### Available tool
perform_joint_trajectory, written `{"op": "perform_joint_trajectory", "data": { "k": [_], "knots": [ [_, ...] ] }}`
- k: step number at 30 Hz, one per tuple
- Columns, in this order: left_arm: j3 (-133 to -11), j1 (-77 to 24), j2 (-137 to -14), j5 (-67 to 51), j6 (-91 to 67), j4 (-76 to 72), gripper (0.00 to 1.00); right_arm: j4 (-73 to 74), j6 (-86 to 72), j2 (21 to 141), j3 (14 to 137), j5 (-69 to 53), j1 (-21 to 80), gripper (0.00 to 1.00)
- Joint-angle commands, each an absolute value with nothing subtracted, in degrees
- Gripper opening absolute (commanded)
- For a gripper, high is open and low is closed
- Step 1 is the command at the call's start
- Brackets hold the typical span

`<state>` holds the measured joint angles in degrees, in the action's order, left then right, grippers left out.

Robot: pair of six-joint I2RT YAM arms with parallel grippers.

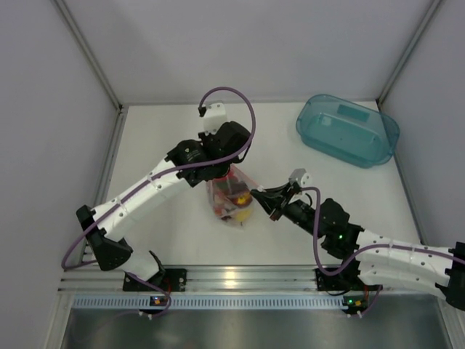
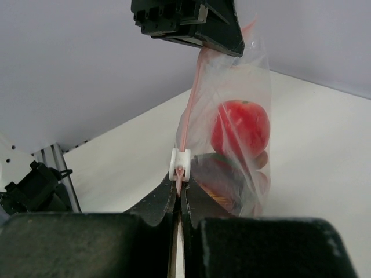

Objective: Open the zip-top bag and remove the fake food

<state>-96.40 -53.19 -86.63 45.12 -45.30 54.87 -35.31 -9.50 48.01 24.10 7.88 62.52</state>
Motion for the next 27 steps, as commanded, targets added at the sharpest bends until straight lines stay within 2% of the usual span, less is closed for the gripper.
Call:
{"op": "perform_joint_trajectory", "data": {
  "k": [1, 2, 3, 4, 5, 7, 9, 10, 15, 19, 26, 27],
  "knots": [
    [-96.50, -52.65, -83.41, 45.70, -44.65, 54.05, 0.14, -35.09, -6.77, 46.06, 26.10, 6.77, 63.46, 0.00],
    [-96.42, -52.73, -83.15, 45.44, -44.30, 53.88, 0.20, -33.33, -5.90, 46.14, 27.93, 6.51, 63.54, 0.00],
    [-96.59, -52.73, -82.71, 45.61, -43.34, 53.88, 0.30, -31.57, -4.15, 46.14, 28.91, 6.16, 63.54, 0.00],
    [-96.77, -52.73, -82.53, 45.53, -42.63, 53.79, 0.48, -27.46, -3.17, 46.06, 29.96, 6.15, 63.46, 0.00],
    [-97.29, -52.73, -82.36, 45.27, -41.76, 53.70, 0.55, -25.60, -2.29, 46.05, 32.15, 6.07, 63.46, 0.00],
    [-99.22, -52.73, -82.18, 44.56, -38.15, 53.26, 0.63, -19.81, -0.44, 46.14, 34.27, 5.71, 63.46, 0.00],
    [-100.28, -52.73, -81.48, 44.39, -34.83, 52.21, 0.68, -15.31, 3.67, 46.23, 37.69, 4.84, 63.54, 0.00],
    [-100.11, -52.73, -81.04, 43.51, -32.72, 50.90, 0.75, -13.47, 4.47, 46.14, 38.75, 4.49, 63.54, 0.00],
    [-95.81, -52.73, -76.22, 26.92, -17.18, 34.85, 0.83, -0.56, 7.73, 45.79, 45.34, 2.46, 63.37, 0.00],
    [-87.05, -52.73, -71.73, 10.32, -7.05, 22.96, 0.88, 3.77, 8.26, 43.95, 47.11, 1.76, 63.28, 0.00],
    [-70.70, -52.73, -62.33, -18.59, 6.47, 3.72, 0.88, 9.66, 7.56, 40.87, 49.13, 0.26, 63.28, 0.00],
    [-69.45, -52.73, -61.62, -27.59, 8.24, 2.73, 0.88, 10.71, 7.47, 40.70, 49.48, -1.22, 63.28, 0.00]
  ]
}}
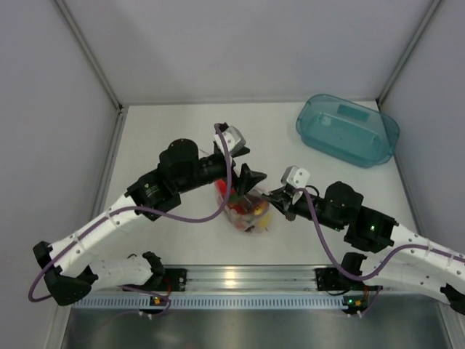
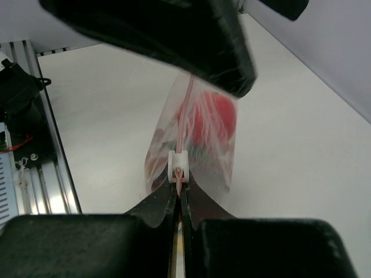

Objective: Open the zip-top bag and remove the fake food

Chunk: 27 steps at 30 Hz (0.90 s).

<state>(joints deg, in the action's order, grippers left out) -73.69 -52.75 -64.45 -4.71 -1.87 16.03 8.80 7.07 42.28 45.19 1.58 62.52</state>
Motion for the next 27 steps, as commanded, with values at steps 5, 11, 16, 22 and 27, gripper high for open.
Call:
{"op": "perform_joint_trajectory", "data": {
  "k": [5, 11, 16, 22, 27],
  "knots": [
    [-66.35, -52.73, -60.99, -42.70, 13.01, 0.62, 0.88, 13.27, 6.51, 38.24, 49.66, -2.37, 63.28, 0.00],
    [-71.98, -52.73, -66.43, -50.97, 15.29, 6.85, 0.85, 14.76, 5.98, 37.18, 49.75, -4.13, 63.19, 0.00],
    [-75.22, -52.73, -70.74, -52.46, 15.99, 12.81, 0.69, 15.47, 5.80, 37.18, 50.18, -4.57, 63.28, 0.00],
    [-74.53, -52.73, -72.77, -54.93, 16.43, 13.80, 0.43, 15.73, 5.71, 37.35, 50.27, -3.69, 63.28, 0.00],
    [-74.09, -52.73, -72.60, -54.85, 17.05, 14.76, 0.35, 15.82, 5.80, 37.27, 50.10, -2.90, 63.28, 0.00]
  ]
}}
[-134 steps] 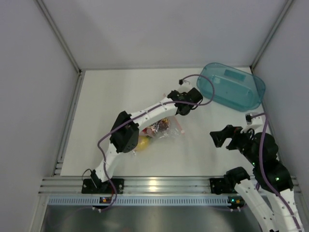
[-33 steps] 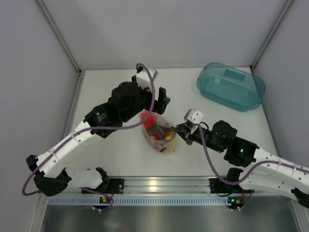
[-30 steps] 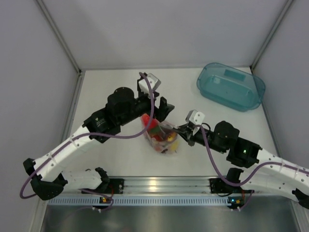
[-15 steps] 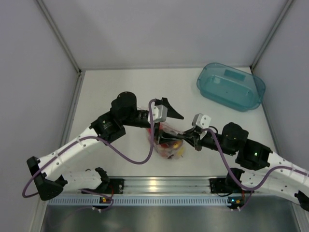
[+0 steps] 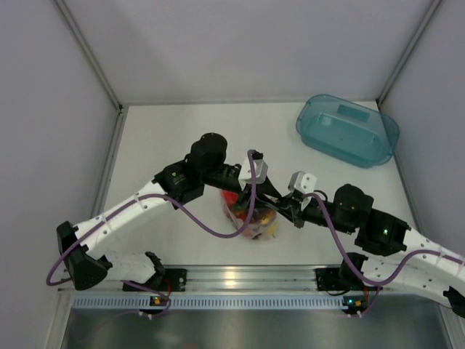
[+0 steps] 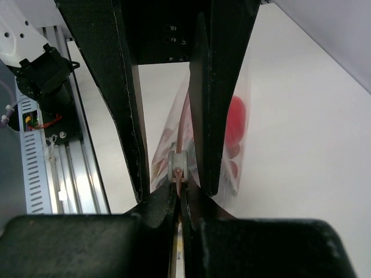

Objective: Open the zip-top bag and remove the fake food

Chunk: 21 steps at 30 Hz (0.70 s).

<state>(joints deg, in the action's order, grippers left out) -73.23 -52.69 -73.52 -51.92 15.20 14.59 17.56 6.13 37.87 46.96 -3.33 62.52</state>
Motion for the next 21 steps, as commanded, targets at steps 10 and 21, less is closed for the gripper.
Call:
{"op": "perform_joint_trajectory", "data": {
  "k": [10, 21],
  "knots": [
    [-73.92, -51.95, -72.33, -51.86, 18.81, 17.75, 0.21, 15.64, 6.06, 37.53, 49.75, -2.20, 63.28, 0.00],
    [-73.48, -49.83, -71.72, -52.21, 19.16, 17.75, 0.00, 15.38, 5.89, 36.65, 48.78, -2.20, 63.28, 0.00]
  ]
}}
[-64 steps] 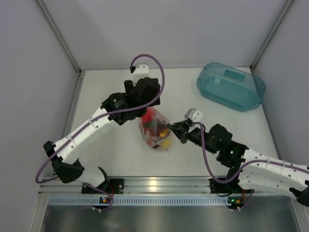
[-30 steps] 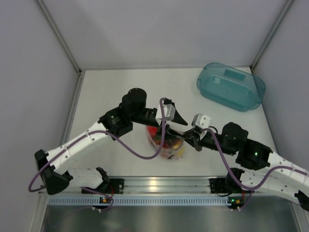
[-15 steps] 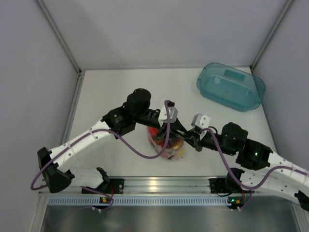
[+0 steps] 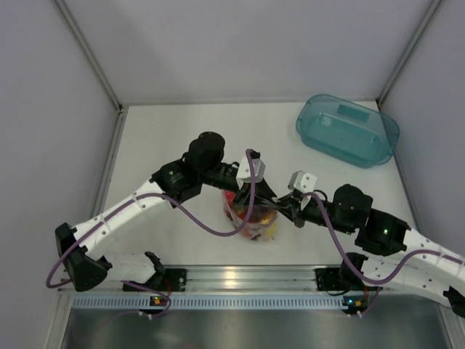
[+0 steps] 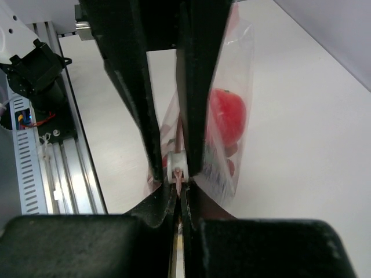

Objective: Open the zip-top bag and remove the fake food

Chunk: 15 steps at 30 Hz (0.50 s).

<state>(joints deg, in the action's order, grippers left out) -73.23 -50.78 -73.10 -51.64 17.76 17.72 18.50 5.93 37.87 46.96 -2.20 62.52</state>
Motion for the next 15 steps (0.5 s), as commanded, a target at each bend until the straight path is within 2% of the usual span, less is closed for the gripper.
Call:
{"op": "perform_joint_trajectory", "data": {
  "k": [1, 15],
  "knots": [
    [-73.39, -49.75, -71.72, -52.21, 19.42, 17.75, 0.00, 15.29, 5.89, 36.48, 48.78, -2.28, 63.28, 0.00],
    [-75.85, -49.22, -74.44, -52.74, 18.37, 17.75, 0.00, 15.90, 5.98, 37.44, 48.25, -0.88, 63.37, 0.00]
  ]
}}
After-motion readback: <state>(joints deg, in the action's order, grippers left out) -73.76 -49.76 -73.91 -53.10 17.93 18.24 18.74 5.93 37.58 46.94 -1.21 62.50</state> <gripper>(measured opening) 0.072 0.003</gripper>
